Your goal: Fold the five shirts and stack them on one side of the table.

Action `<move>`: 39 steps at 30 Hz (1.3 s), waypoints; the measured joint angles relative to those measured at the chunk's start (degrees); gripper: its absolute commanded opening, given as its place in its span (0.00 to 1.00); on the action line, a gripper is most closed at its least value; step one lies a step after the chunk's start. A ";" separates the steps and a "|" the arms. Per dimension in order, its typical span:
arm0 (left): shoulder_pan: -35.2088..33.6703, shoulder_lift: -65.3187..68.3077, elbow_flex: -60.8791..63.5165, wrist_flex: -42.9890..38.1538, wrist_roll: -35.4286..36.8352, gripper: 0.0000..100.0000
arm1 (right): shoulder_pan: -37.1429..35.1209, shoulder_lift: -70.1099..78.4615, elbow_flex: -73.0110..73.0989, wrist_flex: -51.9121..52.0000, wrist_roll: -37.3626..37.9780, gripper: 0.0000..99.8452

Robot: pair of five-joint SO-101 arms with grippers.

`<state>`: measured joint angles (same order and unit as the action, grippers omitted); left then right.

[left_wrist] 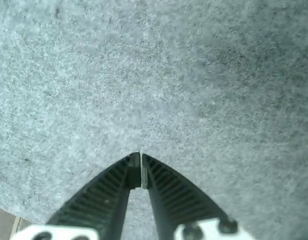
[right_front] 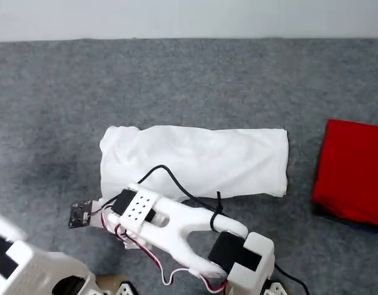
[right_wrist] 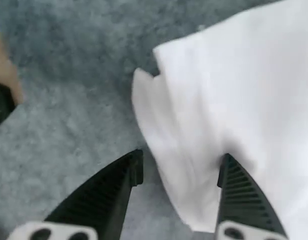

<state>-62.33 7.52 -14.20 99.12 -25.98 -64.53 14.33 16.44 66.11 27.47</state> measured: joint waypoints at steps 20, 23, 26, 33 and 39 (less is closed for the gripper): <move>-0.35 0.00 0.00 0.00 -1.49 0.02 | 5.19 5.27 -12.04 5.80 0.09 0.01; -0.35 0.00 0.00 0.00 -1.49 0.02 | 9.05 5.36 -18.37 8.53 0.09 0.01; -0.35 0.00 0.00 0.00 -1.49 0.02 | 13.27 6.68 -24.26 9.05 0.09 0.01; -0.35 0.00 1.76 -0.26 -1.49 0.02 | 19.52 15.30 -34.02 10.11 1.32 0.01; -0.35 0.00 3.43 -1.41 -1.49 0.02 | 22.95 21.19 -42.11 11.43 1.32 0.11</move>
<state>-62.68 7.52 -10.77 97.71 -27.47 -41.58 35.52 -25.67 77.54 28.79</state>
